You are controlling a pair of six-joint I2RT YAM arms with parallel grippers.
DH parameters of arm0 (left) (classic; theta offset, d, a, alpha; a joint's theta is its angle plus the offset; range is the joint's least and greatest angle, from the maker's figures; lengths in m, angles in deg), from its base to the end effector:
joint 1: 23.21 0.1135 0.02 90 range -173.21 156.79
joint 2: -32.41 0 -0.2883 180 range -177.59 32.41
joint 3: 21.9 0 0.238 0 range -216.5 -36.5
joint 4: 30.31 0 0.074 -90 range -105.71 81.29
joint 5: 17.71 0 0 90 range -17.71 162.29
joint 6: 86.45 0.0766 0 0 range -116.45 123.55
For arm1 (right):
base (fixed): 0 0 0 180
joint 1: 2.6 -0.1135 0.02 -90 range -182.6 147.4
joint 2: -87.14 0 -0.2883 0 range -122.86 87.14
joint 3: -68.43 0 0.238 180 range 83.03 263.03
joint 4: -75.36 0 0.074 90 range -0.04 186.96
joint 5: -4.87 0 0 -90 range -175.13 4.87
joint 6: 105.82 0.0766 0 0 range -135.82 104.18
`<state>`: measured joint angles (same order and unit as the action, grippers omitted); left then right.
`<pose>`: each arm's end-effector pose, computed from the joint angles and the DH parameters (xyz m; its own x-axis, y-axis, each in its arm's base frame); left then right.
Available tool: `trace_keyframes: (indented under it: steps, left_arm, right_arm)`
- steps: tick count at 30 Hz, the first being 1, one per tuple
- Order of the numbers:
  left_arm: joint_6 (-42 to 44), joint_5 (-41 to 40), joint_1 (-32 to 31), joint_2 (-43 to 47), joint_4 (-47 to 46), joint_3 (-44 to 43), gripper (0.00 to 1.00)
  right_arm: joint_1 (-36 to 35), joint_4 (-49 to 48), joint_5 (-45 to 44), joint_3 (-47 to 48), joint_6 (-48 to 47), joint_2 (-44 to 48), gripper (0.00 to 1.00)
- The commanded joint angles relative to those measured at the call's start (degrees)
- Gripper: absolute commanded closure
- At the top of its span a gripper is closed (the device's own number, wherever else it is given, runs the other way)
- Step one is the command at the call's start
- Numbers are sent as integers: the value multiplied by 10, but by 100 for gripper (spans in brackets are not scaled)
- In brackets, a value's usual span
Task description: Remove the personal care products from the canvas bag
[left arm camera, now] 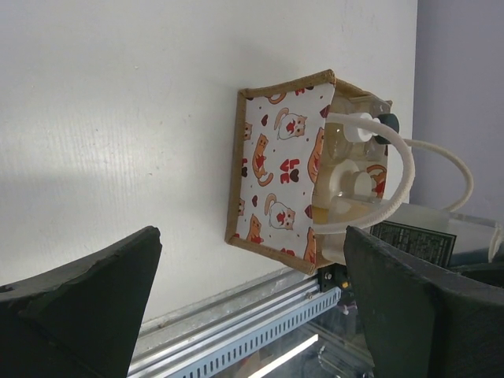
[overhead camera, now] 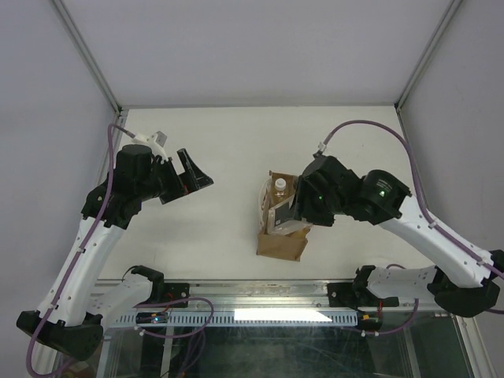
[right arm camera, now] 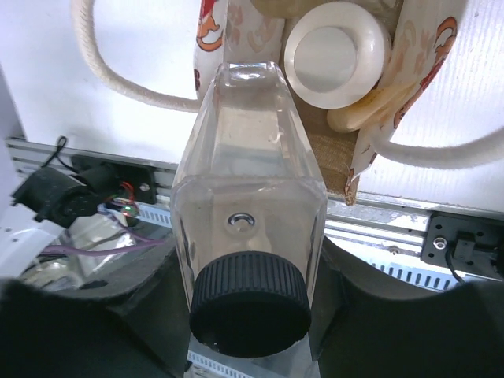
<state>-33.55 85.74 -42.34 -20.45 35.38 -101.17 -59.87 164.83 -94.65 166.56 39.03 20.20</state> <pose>0.1586 -0.0739 0.3552 -0.7719 -0.3532 -0.5286 0.0291 0.8110 -0.5844 0.1130 0.1524 0.3748 -0.9047 0.0838 -0.4177 -0.0745 0.9342 0.3489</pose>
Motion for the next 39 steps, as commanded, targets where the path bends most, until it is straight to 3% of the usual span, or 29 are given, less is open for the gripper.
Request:
trace_keyframes:
  steps: [1, 14, 27, 39]
  left_arm:
    - [-17, 2, -1, 4, -14, 2, 1]
    - [-21, 5, -1, 8, 3, 8, 1]
    - [20, -14, -1, 23, 22, 2, 1]
    - [64, -35, -1, 40, 81, -20, 1]
  right_arm:
    - [20, -71, 29, 22, 39, 55, 100]
    - [31, -20, -53, 141, -2, 81, 100]
    - [45, 126, -175, 366, -116, -82, 100]
    - [248, 73, -116, 372, -245, -165, 100]
